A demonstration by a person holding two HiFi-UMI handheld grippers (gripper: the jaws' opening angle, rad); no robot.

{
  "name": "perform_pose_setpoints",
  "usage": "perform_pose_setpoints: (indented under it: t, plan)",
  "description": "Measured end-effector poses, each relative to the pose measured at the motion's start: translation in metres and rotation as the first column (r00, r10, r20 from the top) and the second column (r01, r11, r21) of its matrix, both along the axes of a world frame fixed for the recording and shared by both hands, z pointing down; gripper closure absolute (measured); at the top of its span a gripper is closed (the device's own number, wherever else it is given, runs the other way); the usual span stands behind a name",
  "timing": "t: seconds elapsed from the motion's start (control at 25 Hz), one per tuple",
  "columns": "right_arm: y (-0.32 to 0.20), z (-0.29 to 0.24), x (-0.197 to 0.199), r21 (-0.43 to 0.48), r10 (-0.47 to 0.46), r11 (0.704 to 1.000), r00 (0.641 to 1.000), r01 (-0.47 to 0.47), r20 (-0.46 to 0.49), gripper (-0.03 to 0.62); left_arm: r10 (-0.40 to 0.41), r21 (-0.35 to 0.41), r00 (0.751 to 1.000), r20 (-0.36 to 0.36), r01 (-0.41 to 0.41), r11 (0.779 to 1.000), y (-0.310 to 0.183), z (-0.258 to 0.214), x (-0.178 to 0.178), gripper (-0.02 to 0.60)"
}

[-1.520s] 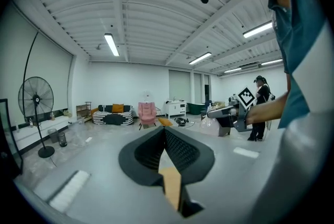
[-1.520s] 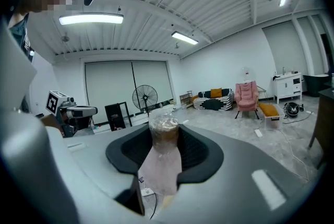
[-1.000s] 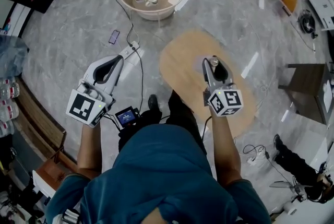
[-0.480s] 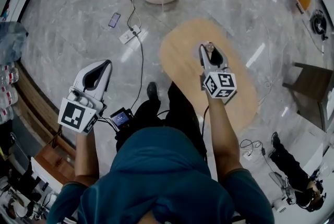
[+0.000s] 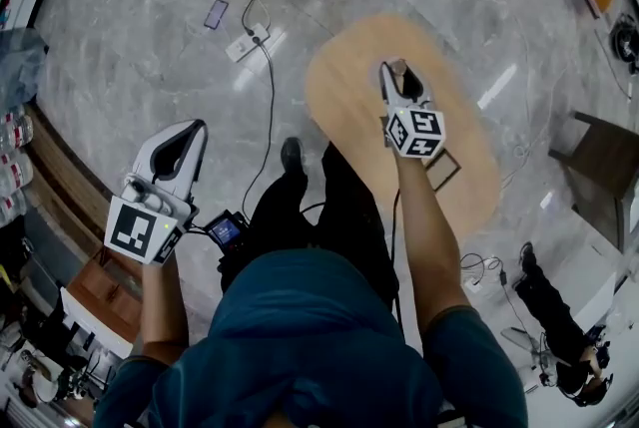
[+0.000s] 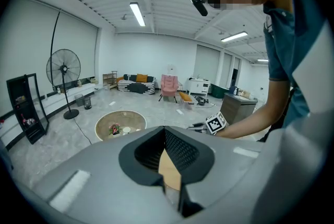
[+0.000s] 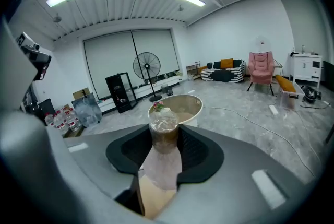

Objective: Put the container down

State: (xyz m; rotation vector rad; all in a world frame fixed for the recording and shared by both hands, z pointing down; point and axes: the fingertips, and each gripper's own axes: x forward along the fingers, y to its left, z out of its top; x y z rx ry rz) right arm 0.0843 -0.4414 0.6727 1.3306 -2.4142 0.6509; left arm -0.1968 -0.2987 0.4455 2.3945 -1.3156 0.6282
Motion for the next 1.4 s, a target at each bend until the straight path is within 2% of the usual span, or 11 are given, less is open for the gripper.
perform_pose_setpoints:
  t: [0.2, 0.4, 0.92, 1.0, 1.16, 1.28, 1.4]
  plan:
    - [-0.010, 0.051, 0.000, -0.060, -0.008, 0.998, 0.999, 0.006, -0.035, 0.437, -0.017, -0.015, 1.000, -0.017, 0.017, 1.000, -0.003, 0.019, 0.000, 0.584]
    - [-0.019, 0.099, -0.002, -0.130, -0.009, 0.992, 0.998, 0.002, -0.058, 0.437, -0.033, -0.084, 0.999, -0.002, 0.032, 0.996, 0.001, 0.042, -0.006, 0.584]
    - [-0.042, 0.205, -0.009, -0.284, -0.035, 0.959, 0.989, -0.007, -0.142, 0.437, -0.070, -0.149, 0.997, -0.013, 0.067, 0.987, -0.001, 0.081, -0.012, 0.584]
    - [-0.044, 0.215, -0.010, -0.299, -0.034, 0.954, 0.988, -0.012, -0.149, 0.437, -0.065, -0.174, 0.998, -0.005, 0.063, 0.983, 0.002, 0.087, -0.013, 0.584]
    - [-0.052, 0.231, -0.010, -0.310, -0.030, 0.950, 0.986, -0.023, -0.164, 0.437, -0.075, -0.151, 0.996, -0.049, 0.066, 0.986, -0.007, 0.087, -0.008, 0.584]
    - [-0.056, 0.240, -0.010, -0.309, -0.022, 0.950, 0.984, -0.034, -0.176, 0.437, -0.065, -0.196, 0.998, 0.006, 0.065, 0.978, 0.000, 0.097, -0.015, 0.584]
    - [-0.058, 0.247, -0.008, -0.306, -0.018, 0.951, 0.981, -0.043, -0.194, 0.437, -0.073, -0.184, 0.997, 0.003, 0.073, 0.980, -0.002, 0.097, -0.018, 0.584]
